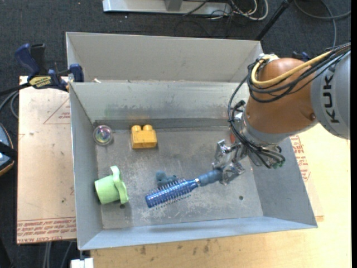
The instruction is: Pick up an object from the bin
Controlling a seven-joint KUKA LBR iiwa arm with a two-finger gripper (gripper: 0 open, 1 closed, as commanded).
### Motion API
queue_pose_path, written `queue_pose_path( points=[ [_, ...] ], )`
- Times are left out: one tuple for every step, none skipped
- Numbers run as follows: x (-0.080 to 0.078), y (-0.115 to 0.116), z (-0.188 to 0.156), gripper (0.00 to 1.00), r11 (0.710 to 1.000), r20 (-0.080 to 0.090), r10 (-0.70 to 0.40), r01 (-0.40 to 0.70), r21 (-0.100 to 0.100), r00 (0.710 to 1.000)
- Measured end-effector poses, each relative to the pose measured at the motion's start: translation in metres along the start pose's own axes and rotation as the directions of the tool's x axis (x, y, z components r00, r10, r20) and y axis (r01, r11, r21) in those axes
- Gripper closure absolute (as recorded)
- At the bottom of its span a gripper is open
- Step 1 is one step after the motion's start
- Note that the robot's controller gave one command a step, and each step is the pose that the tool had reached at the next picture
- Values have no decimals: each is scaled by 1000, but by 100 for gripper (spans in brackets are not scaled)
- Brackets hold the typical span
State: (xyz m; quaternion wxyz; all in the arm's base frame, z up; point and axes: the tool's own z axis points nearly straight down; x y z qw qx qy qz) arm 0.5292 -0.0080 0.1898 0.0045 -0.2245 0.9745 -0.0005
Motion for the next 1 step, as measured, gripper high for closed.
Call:
queue_pose_path(
  points=[
    [-2, 11, -86, 100, 987, 0, -163, 163, 0, 987]
  ],
)
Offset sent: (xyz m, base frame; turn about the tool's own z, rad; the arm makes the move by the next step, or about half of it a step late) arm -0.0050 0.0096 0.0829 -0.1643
